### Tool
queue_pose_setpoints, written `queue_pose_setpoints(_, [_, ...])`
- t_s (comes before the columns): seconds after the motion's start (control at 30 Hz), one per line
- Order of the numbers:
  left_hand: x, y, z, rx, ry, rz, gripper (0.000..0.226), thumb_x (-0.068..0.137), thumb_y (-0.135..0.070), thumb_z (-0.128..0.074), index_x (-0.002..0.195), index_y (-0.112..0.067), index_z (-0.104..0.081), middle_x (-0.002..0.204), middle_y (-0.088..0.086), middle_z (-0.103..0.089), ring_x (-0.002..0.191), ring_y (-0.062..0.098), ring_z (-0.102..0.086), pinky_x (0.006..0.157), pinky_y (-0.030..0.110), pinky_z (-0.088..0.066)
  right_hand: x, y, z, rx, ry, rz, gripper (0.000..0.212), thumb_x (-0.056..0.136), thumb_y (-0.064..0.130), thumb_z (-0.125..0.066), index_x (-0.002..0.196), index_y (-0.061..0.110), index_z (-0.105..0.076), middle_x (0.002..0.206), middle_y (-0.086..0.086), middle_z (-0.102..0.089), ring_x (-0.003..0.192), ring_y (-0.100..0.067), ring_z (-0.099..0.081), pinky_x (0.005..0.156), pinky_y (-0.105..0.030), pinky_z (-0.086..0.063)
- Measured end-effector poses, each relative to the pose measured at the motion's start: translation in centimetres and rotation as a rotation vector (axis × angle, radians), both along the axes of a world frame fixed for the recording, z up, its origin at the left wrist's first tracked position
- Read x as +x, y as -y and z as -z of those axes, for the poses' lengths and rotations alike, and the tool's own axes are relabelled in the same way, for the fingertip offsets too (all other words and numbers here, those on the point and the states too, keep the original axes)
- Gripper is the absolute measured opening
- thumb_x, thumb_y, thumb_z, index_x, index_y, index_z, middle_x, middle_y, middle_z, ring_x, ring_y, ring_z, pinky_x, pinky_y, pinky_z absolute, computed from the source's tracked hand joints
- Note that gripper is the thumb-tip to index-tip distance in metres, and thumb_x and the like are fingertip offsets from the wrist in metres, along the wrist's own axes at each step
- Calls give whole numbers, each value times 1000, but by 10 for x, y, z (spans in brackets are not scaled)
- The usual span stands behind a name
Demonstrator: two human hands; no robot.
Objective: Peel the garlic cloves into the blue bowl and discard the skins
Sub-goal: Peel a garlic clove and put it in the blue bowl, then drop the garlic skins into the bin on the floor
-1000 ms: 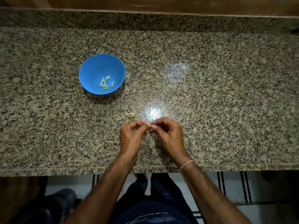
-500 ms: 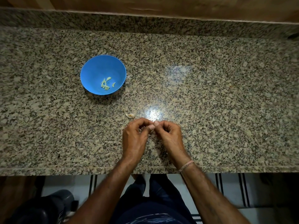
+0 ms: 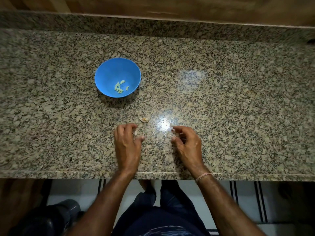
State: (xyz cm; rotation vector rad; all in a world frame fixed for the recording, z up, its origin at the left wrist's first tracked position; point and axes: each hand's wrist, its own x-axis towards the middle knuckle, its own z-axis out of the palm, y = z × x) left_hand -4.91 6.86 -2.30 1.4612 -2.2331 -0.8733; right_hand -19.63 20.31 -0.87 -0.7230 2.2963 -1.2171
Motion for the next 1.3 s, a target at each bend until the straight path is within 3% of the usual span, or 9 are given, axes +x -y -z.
queue_pose_setpoints(0.23, [-55, -39, 2, 54, -47, 311, 39, 93, -30, -76, 125, -20, -58, 119, -5, -55, 98, 7, -57, 75, 21, -53, -12, -17, -11, -21, 91, 97, 34, 96, 4, -71, 127, 16, -69, 122, 3, -69, 103, -2, -66, 81, -13, -56])
queue_pose_setpoints(0.33, [-60, -35, 5, 56, -31, 262, 12, 95, -18, -74, 101, -20, -63, 97, -7, -58, 82, 9, -58, 65, 19, -47, -15, -19, -10, -7, 48, 73, 39, 93, 5, -74, 130, 15, -68, 121, 3, -66, 101, -4, -65, 81, -16, -58])
queue_pose_setpoints(0.5, [-49, -32, -5, 131, -85, 120, 8, 97, -17, -70, 95, -23, -65, 95, -11, -63, 79, 0, -59, 60, 11, -45, -11, 1, 0, 123, -80, -166, 60, 90, 5, -77, 144, 13, -55, 121, 4, -51, 107, -10, -56, 92, -8, -48])
queue_pose_setpoints(0.73, [-34, -40, -19, 255, -108, -213, 5, 94, -23, -74, 95, -24, -69, 97, -12, -68, 83, 0, -62, 60, 18, -43, -31, 65, 3, 17, -85, -295, 35, 96, -4, -66, 128, 10, -65, 121, -1, -60, 106, -7, -56, 94, -3, -45])
queue_pose_setpoints(0.87, [-32, -44, -18, 276, -160, -283, 6, 94, -23, -73, 96, -25, -69, 98, -12, -71, 87, 4, -67, 63, 18, -49, -59, 66, 10, 31, -181, -372, 36, 99, 7, -59, 134, 15, -65, 132, -3, -60, 121, -18, -55, 110, -32, -49])
queue_pose_setpoints(0.93, [-31, -46, -18, 289, -166, -323, 6, 94, -22, -74, 96, -25, -69, 98, -11, -71, 87, 5, -67, 63, 18, -49, -64, 67, 10, 93, -279, -543, 44, 98, 20, -54, 141, 19, -62, 143, -4, -56, 131, -19, -47, 116, -33, -40])
queue_pose_setpoints(1.07, [-31, -51, -16, 290, -182, -344, 8, 95, -21, -73, 96, -27, -68, 97, -10, -70, 86, 5, -66, 66, 21, -52, -55, 45, 4, 139, -315, -829, 44, 100, 13, -65, 144, 20, -58, 149, -2, -51, 136, -17, -43, 118, -35, -37])
queue_pose_setpoints(1.2, [-34, -60, -13, 310, -179, -343, 6, 94, -27, -74, 95, -28, -68, 97, -12, -70, 86, 6, -66, 68, 27, -56, -58, -9, 0, 55, -65, -596, 41, 104, 20, -54, 145, 24, -58, 146, 5, -49, 128, 4, -45, 118, -22, -39])
queue_pose_setpoints(1.3, [-32, -65, -14, 309, -190, -367, 6, 94, -28, -74, 96, -25, -69, 95, -11, -70, 83, 4, -64, 64, 22, -49, -66, -48, 2, 92, -40, -429, 54, 98, 11, -67, 147, 27, -52, 136, 12, -45, 121, 11, -46, 109, -8, -39])
